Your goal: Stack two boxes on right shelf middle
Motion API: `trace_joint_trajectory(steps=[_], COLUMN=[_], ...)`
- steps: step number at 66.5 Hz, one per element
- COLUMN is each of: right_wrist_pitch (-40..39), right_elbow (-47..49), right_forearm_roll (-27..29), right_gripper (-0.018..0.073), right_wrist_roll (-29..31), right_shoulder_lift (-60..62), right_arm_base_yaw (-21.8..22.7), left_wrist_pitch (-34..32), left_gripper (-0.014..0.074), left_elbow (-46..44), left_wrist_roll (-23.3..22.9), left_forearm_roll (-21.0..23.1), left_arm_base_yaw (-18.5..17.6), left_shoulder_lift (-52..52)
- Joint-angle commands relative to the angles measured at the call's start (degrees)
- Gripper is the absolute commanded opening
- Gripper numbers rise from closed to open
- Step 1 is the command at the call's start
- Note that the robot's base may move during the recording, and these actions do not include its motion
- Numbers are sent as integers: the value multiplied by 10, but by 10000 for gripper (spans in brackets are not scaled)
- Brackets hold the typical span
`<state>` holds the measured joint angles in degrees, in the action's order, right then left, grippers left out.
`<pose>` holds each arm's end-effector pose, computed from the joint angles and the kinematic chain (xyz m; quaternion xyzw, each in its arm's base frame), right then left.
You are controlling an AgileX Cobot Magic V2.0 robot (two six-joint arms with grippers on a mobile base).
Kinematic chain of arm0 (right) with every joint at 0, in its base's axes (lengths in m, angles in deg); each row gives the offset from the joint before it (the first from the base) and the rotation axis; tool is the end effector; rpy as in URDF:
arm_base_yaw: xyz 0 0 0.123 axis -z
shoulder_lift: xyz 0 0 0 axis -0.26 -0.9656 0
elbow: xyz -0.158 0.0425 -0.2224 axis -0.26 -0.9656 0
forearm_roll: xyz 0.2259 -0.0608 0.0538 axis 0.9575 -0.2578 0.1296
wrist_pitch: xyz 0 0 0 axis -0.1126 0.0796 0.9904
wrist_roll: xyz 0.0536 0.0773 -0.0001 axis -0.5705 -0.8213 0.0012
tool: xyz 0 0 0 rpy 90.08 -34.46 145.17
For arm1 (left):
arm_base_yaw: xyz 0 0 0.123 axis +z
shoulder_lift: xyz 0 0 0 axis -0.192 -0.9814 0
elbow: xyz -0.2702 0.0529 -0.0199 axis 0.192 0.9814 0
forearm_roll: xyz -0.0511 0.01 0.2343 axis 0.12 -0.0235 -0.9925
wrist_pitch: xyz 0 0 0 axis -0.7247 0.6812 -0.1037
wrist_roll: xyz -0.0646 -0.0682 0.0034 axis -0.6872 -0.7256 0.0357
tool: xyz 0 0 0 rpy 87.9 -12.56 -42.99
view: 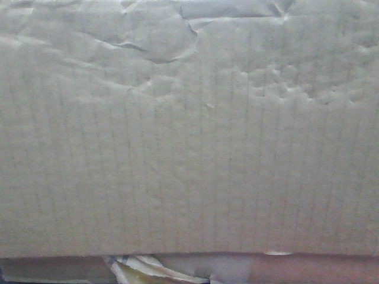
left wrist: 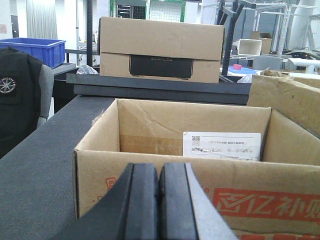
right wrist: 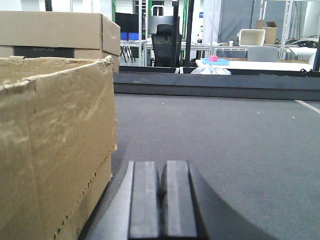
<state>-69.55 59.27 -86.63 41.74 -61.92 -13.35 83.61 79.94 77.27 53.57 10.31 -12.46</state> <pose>0.0568 -0.0017 0.2119 0.0179 0.6825 -0.0027 0.7306 0.0567 -0.0008 0.2137 -0.0050 0.6741 -0.0158 0.7384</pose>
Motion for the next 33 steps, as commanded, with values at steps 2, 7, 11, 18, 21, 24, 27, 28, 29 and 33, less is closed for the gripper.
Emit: trace_joint_trajectory(steps=[2,7,11,18,21,24,27,28,29,33], right_wrist_pitch=[-13,-13,-13,-13,-13,-13,-13,-13,-13,-13], right_elbow=[0,0,0,0,0,0,0,0,0,0], right_forearm_roll=[0,0,0,0,0,0,0,0,0,0], right_gripper=[-165,-165,-165,-165,-165,-165,-165,-165,-165,-165], right_wrist_roll=[2,2,2,2,2,2,2,2,2,2], right_shoulder_lift=[2,2,2,2,2,2,2,2,2,2], right_arm_base_yaw=[-1,-1,-1,-1,-1,-1,-1,-1,-1,-1], left_wrist_pitch=[-14,-14,-14,-14,-14,-14,-14,-14,-14,-14], left_gripper=[-111,-111,-111,-111,-111,-111,-111,-111,-111,-111], left_elbow=[-1,-1,-1,-1,-1,-1,-1,-1,-1,-1], left_wrist_roll=[-1,-1,-1,-1,-1,-1,-1,-1,-1,-1], left_forearm_roll=[3,3,3,3,3,3,2,2,1,-9], left_arm_base_yaw=[0,0,0,0,0,0,0,0,0,0], left_shoulder_lift=[3,3,3,3,3,3,3,3,3,3])
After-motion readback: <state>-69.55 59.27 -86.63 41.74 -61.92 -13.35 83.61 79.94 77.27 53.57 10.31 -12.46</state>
